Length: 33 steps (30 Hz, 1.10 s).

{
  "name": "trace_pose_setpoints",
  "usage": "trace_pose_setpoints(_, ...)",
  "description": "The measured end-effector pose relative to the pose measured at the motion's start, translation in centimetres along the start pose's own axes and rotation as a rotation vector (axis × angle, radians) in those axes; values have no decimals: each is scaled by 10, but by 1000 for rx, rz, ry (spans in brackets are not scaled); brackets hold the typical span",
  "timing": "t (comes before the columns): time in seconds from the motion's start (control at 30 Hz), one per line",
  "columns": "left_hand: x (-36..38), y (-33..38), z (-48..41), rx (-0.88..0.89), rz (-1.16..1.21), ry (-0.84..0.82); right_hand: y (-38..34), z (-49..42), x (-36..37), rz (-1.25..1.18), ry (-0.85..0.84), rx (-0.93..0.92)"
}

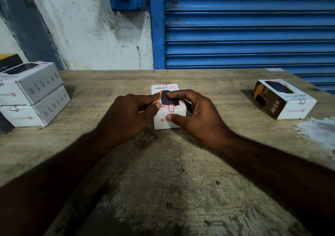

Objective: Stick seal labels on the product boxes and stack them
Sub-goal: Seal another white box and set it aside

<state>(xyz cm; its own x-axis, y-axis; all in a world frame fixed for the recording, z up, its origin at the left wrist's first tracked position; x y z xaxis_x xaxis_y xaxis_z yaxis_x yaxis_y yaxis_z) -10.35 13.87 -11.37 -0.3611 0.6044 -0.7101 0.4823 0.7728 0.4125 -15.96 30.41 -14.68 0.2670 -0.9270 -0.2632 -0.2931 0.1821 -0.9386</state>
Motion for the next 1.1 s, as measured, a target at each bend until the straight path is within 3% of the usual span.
trace_pose_setpoints(0.3,-1,3,0,-11,23,-1,-4,-1,-4,-20,-22,19)
trace_pose_setpoints(0.67,8,3,8,-103,-32,-18,-9,-4,-12,-46,-169,49)
trace_pose_setpoints(0.9,10,17,10,-132,-329,-68,-14,-5,-14,-3,-266,36)
trace_pose_setpoints(1.1,11,15,9,-158,-265,-33,-13,-6,-13,-38,-282,56)
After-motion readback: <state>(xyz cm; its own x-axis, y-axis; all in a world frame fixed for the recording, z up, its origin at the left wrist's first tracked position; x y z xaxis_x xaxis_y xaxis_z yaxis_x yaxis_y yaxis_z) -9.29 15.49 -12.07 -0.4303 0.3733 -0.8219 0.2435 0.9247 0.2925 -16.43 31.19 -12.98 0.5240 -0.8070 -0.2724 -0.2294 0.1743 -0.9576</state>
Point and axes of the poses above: each hand's wrist, its own z-axis away from the middle knuckle, its own x-axis out of the palm, y = z × x, the point moved 7 cm from there along -z, towards the middle knuckle, and after that the axes turned 15 degrees about x, right-handed, at the moved point
